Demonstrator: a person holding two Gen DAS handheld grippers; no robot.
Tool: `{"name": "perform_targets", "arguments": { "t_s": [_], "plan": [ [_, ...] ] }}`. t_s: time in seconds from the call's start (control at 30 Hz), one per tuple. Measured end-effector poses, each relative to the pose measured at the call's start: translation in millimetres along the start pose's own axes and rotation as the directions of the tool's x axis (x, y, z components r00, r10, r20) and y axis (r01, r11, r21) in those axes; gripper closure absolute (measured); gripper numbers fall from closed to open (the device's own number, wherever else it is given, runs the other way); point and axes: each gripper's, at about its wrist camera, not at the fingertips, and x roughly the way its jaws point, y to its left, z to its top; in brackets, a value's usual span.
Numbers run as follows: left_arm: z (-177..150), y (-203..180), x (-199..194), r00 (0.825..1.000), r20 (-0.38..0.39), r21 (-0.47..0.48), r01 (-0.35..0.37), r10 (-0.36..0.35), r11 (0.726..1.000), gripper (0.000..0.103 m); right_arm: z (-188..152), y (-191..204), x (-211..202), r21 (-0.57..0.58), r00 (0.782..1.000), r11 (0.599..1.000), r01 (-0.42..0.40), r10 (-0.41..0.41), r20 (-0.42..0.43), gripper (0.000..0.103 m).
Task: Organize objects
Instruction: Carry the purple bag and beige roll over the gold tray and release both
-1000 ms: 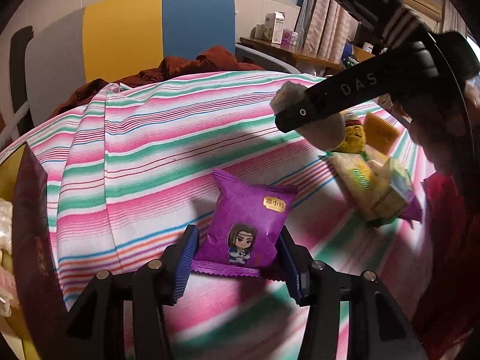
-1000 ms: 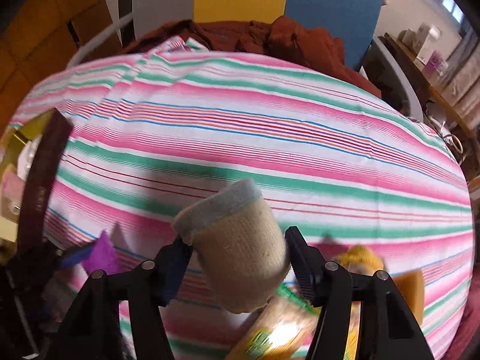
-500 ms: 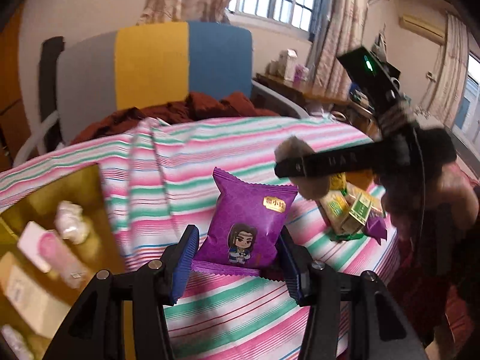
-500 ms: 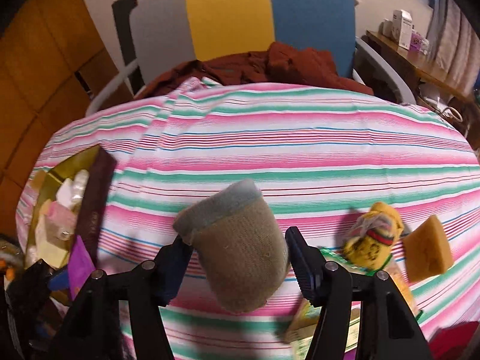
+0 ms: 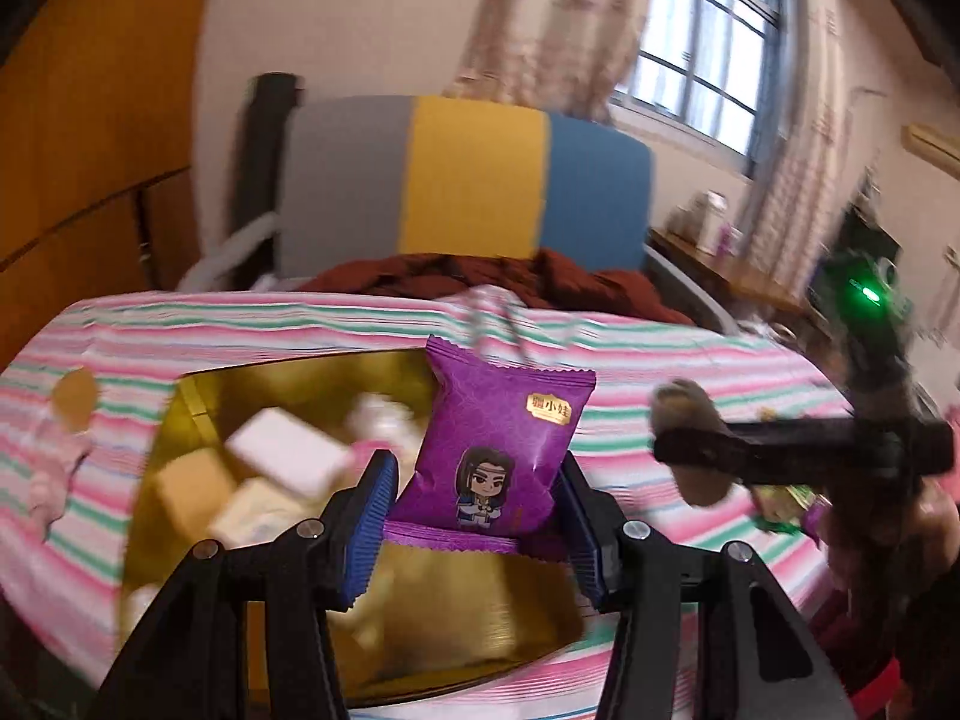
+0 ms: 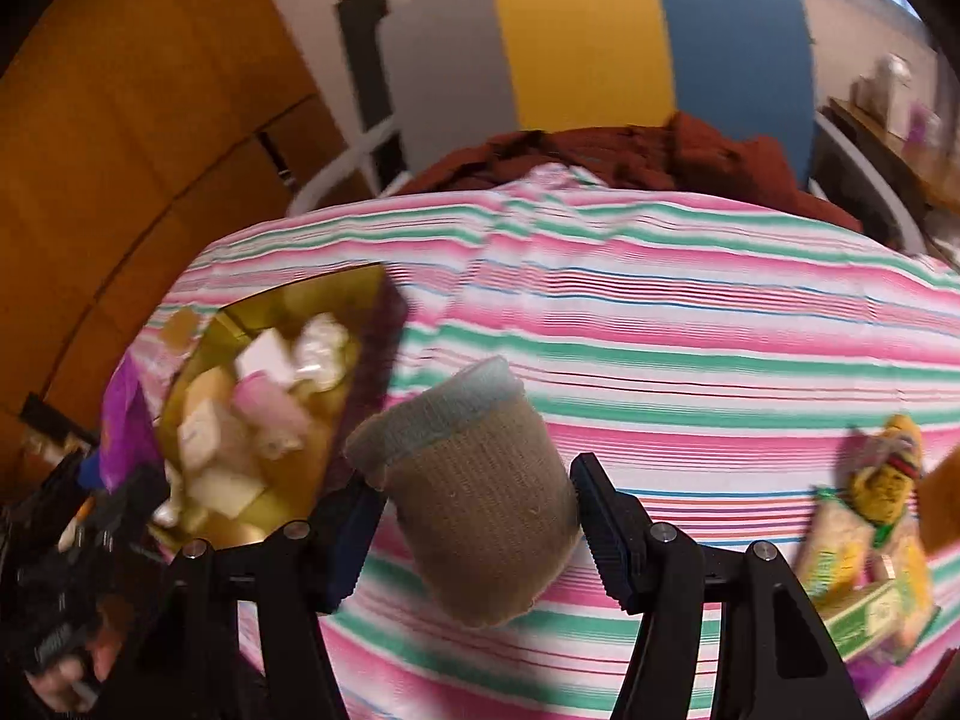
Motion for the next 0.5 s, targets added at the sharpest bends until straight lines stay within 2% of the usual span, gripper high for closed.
{"name": "perform_targets", "arguments": {
  "t_s": [0.13, 0.27, 0.5],
  "plan": [
    [-3.9, 40.7, -11.2, 0.996, 0.002, -0.077, -0.090, 0.090, 0.993, 0.050, -4.8, 36.5, 3.2, -0.047, 0.997, 0.996, -0.081, 0.081, 0.000, 0.040],
    [-14.3, 74.9, -12.4, 0.985, -0.024, -0.135, -0.174, 0.172, 0.975, 0.050, -11.2, 70.7, 8.7, -0.103, 0.990, 0.985, -0.140, 0.139, -0.012, 0.040],
    [-29.7, 101.6, 0.3, 0.964, -0.097, -0.195, -0.262, 0.247, 0.945, 0.050, -21.5, 109.3, 28.8, -0.154, 0.981, 0.969, -0.192, 0.184, -0.065, 0.040]
  ]
}}
